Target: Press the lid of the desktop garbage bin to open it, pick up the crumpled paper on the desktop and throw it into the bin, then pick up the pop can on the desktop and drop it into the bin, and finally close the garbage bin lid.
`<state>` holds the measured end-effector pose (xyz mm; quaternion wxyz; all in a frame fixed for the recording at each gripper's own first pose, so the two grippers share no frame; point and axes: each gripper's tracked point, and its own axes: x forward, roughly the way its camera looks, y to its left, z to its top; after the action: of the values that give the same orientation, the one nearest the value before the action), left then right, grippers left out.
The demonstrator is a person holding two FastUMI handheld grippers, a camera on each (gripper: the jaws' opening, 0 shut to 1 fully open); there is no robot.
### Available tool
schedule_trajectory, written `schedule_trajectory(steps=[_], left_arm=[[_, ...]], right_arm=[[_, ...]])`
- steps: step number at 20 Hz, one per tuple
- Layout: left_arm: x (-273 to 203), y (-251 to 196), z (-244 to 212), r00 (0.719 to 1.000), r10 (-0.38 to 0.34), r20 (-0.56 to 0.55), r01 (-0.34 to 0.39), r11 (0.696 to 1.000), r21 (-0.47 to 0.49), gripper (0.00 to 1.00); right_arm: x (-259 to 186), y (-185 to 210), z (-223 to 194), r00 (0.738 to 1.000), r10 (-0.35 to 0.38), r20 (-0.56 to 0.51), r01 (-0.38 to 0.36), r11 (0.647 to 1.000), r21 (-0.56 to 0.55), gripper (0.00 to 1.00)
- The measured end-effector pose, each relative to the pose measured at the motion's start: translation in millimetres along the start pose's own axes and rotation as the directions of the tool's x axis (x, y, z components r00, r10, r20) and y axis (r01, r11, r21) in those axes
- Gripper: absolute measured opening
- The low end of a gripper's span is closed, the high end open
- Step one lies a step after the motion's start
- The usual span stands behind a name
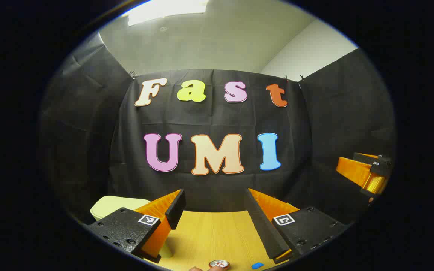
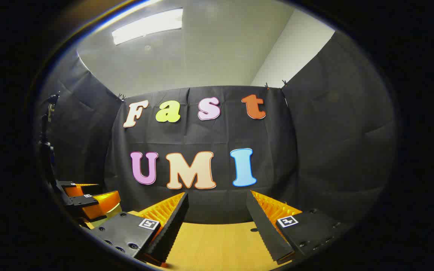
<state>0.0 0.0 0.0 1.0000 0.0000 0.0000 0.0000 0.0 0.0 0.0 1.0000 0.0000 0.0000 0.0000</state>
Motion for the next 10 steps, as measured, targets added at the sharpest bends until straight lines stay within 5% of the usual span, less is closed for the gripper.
schedule_trajectory(steps=[10], left_arm=[[5, 41, -10, 0.995, 0.098, -0.018, -0.098, 0.995, 0.004, 0.94]], right_arm=[[20, 31, -9, 0.997, 0.073, -0.027, -0.074, 0.996, -0.052, 0.97]])
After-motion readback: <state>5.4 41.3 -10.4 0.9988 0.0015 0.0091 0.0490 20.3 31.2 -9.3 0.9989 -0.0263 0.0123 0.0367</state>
